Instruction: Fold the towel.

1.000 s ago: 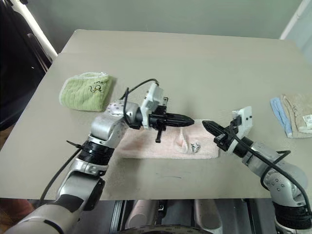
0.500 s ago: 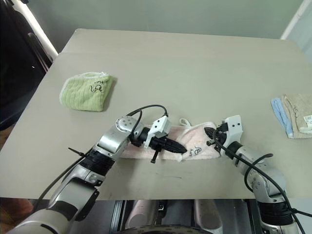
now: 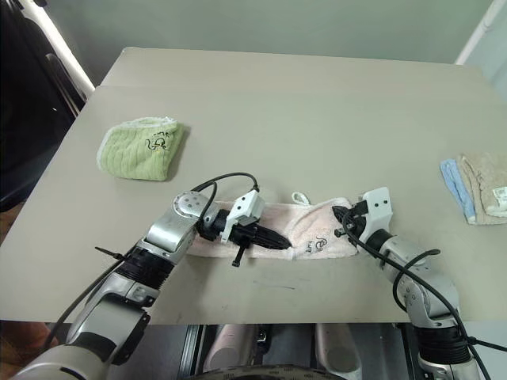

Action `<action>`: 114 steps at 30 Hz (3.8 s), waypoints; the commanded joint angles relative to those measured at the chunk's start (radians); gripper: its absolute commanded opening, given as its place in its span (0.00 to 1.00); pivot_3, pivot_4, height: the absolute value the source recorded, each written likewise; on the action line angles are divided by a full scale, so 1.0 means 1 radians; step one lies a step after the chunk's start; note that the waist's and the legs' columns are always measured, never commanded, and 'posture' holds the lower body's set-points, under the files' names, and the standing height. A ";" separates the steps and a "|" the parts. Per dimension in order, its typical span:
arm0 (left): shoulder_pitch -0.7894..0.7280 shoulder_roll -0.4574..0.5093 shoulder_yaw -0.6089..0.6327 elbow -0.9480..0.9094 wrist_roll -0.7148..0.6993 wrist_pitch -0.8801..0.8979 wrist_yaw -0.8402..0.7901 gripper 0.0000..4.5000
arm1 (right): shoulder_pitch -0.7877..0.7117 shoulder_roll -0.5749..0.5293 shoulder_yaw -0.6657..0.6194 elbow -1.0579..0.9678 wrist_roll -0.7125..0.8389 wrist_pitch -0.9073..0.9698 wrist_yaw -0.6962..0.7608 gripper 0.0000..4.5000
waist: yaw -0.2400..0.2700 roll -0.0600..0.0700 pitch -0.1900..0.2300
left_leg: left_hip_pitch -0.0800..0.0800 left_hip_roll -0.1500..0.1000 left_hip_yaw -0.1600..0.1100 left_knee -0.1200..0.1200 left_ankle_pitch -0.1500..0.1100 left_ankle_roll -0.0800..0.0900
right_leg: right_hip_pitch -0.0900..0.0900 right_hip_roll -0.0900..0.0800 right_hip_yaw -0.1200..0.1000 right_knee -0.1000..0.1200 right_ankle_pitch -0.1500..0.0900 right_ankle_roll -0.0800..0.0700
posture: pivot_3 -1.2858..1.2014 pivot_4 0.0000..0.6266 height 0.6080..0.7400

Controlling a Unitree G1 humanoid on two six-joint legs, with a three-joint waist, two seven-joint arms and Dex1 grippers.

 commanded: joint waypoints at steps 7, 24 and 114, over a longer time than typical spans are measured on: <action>-0.086 -0.014 0.178 0.004 -0.153 0.121 0.004 0.02 | 0.042 -0.056 -0.081 -0.194 0.192 0.076 0.118 0.00 | 0.001 0.000 0.000 | -0.002 0.000 0.000 0.000 0.000 -0.002 | -0.002 0.000 0.000 0.000 -0.001 0.000 | 0.52 0.24 0.68; -0.136 -0.254 0.082 -0.012 -0.097 0.150 0.160 0.02 | 0.140 -0.045 -0.031 -0.162 0.065 -0.051 0.127 0.00 | -0.002 0.000 0.000 | 0.001 0.000 0.001 -0.001 0.002 -0.002 | 0.001 0.000 0.000 0.000 -0.001 0.002 | 0.52 0.24 0.68; 0.554 0.462 0.930 -0.242 -1.071 1.371 0.857 0.99 | -0.241 -0.085 0.061 -0.129 0.237 0.140 0.240 1.00 | -0.018 -0.009 0.001 | 0.032 0.009 -0.004 -0.035 0.000 -0.047 | 0.004 0.013 -0.001 0.019 -0.021 -0.034 | 0.52 0.24 0.68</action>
